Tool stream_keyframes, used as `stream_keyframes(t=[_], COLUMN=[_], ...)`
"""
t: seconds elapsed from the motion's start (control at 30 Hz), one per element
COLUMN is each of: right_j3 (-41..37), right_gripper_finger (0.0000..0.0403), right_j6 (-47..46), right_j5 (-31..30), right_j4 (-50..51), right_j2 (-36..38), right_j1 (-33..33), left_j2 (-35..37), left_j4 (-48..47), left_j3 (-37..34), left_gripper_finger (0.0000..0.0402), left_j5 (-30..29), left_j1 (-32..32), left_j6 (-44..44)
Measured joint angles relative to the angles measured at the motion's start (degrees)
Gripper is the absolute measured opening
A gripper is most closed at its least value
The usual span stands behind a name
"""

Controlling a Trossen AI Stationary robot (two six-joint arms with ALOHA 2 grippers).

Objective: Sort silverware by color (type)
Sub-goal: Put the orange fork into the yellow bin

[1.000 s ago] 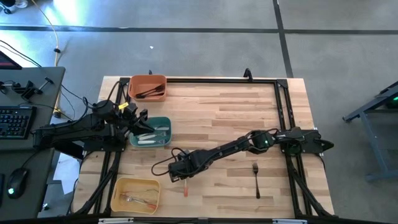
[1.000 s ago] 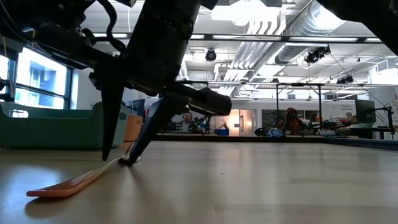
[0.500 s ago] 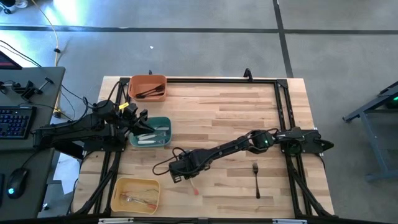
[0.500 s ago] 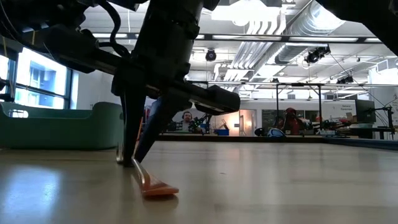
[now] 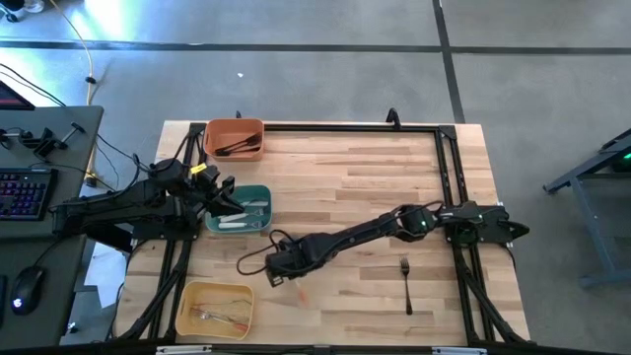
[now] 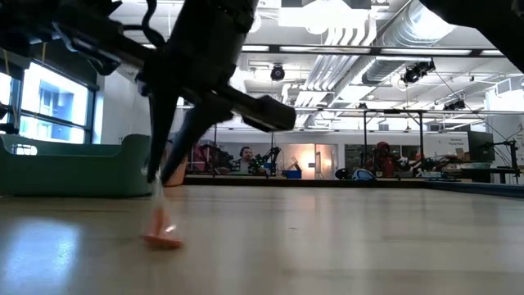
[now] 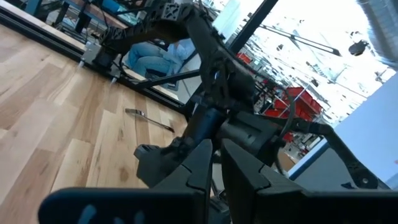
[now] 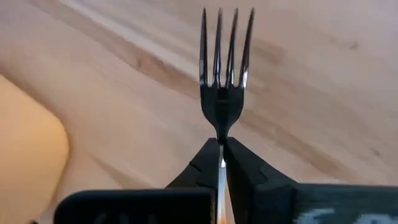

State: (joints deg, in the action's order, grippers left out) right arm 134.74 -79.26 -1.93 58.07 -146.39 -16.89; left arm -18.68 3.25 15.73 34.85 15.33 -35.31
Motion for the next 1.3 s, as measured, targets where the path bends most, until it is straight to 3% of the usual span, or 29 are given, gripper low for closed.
stream_keyframes(t=[0.2,0.37,0.53,0.73,0.9,1.3], right_j3=[0.0,0.1,0.2,0.2,0.2,0.2], right_gripper_finger=[0.0000,0.0000,0.0000,0.0000,0.0000,0.0000], right_j6=[-0.9,-1.9,-1.3,6.9,16.7,26.4], right_j5=[-3.1,-9.5,-17.3,-21.8,-22.3,-18.9], right_j4=[-1.8,-5.1,-4.9,-7.3,-13.1,-27.3], right_j2=[0.7,3.4,7.9,12.4,14.4,14.8], right_j1=[-0.1,-0.6,-0.3,0.9,2.3,5.0], left_j2=[0.0,0.0,0.0,-0.1,-1.8,-5.2], left_j4=[-0.8,-4.2,-6.1,-6.4,-6.4,1.0], left_j3=[0.0,0.0,0.0,0.0,0.0,0.0], left_gripper_finger=[0.0016,0.0021,0.0043,0.0086,0.0121,0.0176], left_j5=[-0.2,0.1,0.1,3.2,9.1,5.4], left_j1=[0.0,0.0,0.0,0.0,-0.3,-4.5], left_j6=[0.2,0.5,1.0,0.3,-0.5,-0.3])
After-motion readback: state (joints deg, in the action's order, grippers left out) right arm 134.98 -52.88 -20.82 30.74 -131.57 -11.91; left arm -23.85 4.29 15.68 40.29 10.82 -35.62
